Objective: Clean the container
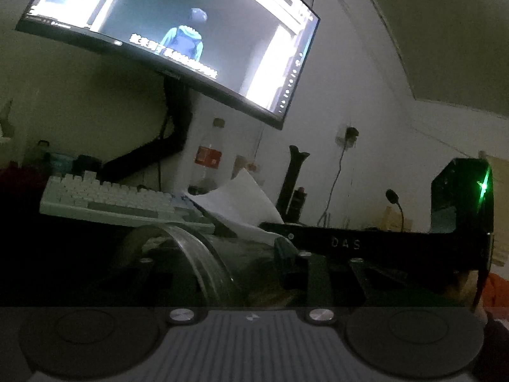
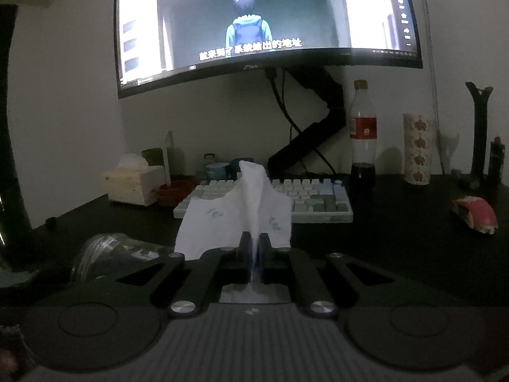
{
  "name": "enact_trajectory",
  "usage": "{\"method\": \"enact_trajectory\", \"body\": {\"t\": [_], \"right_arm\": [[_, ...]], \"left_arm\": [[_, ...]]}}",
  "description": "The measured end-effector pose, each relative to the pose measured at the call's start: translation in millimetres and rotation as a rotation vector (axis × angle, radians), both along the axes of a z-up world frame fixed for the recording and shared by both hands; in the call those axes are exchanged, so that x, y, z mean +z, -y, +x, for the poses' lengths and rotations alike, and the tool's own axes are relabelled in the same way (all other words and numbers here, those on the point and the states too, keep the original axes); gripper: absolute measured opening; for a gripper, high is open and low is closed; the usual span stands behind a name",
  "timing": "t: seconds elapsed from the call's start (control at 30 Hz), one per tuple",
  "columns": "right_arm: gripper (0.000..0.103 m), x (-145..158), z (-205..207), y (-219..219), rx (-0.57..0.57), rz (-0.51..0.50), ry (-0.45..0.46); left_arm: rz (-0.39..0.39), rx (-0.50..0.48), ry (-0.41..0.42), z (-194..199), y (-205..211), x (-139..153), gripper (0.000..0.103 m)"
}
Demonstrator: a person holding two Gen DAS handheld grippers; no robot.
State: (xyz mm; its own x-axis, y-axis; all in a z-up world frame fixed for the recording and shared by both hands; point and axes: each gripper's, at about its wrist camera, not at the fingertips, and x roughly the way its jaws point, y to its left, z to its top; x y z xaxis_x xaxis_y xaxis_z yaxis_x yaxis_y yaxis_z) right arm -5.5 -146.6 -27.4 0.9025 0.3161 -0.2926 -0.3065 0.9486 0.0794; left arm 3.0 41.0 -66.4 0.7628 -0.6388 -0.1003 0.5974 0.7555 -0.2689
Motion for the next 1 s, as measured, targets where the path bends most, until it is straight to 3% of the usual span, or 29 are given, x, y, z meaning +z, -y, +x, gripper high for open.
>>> {"method": "enact_trajectory", "body": {"t": [0.17,0.2,0.27,0.33,0.43,0.5,0.57,0.6,0.73,0.83,1.0], "right_arm": [[0.007,-4.9,5.1,1.4,-0.001,0.018,0.011],[0.007,-5.7,6.0,0.9,-0.005,0.012,0.013],[0.007,-6.2,6.6,0.1,-0.012,-0.004,0.013],[0.007,-6.1,7.3,1.1,-0.011,0.003,0.008],[0.007,-6.2,7.7,1.4,-0.011,0.007,0.007],[0.007,-6.4,7.2,0.9,-0.012,0.005,0.008],[0.007,-6.2,6.3,-0.2,-0.014,-0.004,0.012],[0.007,-6.0,6.1,-0.4,-0.015,-0.006,0.012],[0.007,-2.4,4.4,2.1,-0.022,0.016,0.006],[0.007,1.9,-0.3,1.3,0.000,0.027,0.011],[0.007,5.0,2.2,-8.0,0.093,0.022,-0.007]], "left_arm": [[-0.011,-0.038,-0.018,4.9,-4.4,0.0,0.028],[0.021,-0.058,-0.014,3.1,-2.7,1.1,0.030],[0.103,-0.103,-0.010,-1.1,2.9,2.9,0.049],[0.203,-0.152,-0.029,-4.0,11.8,1.0,0.056],[0.275,-0.179,-0.148,7.1,20.8,-6.1,0.056],[0.258,-0.185,-0.215,14.8,19.6,-8.8,0.054],[0.216,-0.197,-0.256,17.9,14.2,-7.1,0.034],[0.196,-0.207,-0.276,19.1,12.4,-5.8,0.032],[0.190,-0.138,-0.188,6.2,21.0,1.9,0.012],[0.143,-0.059,-0.212,8.4,24.2,3.7,0.011],[0.169,-0.101,-0.224,12.9,28.1,-4.1,0.012]]}}
